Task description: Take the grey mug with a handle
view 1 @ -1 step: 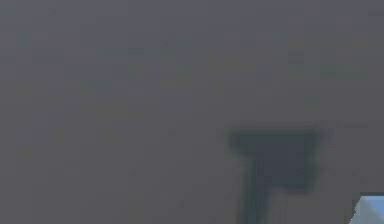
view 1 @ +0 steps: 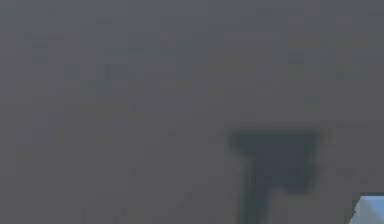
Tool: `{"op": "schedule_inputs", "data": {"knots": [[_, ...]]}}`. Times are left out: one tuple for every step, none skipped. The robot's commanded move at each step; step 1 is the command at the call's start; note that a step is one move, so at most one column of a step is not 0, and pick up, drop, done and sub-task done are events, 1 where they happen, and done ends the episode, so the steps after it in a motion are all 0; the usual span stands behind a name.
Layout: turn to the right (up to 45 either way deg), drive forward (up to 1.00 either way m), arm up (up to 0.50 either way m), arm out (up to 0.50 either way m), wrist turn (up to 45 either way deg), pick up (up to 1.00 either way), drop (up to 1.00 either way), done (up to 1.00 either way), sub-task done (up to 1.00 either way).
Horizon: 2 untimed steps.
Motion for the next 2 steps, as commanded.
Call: {"op": "schedule_inputs", "data": {"knots": [[0.0,0.0,0.38,0.0,0.0,0.0,0.0,0.0,0.0],[0.0,0.0,0.0,0.46,0.0,0.0,0.0,0.0,0.0]]}}
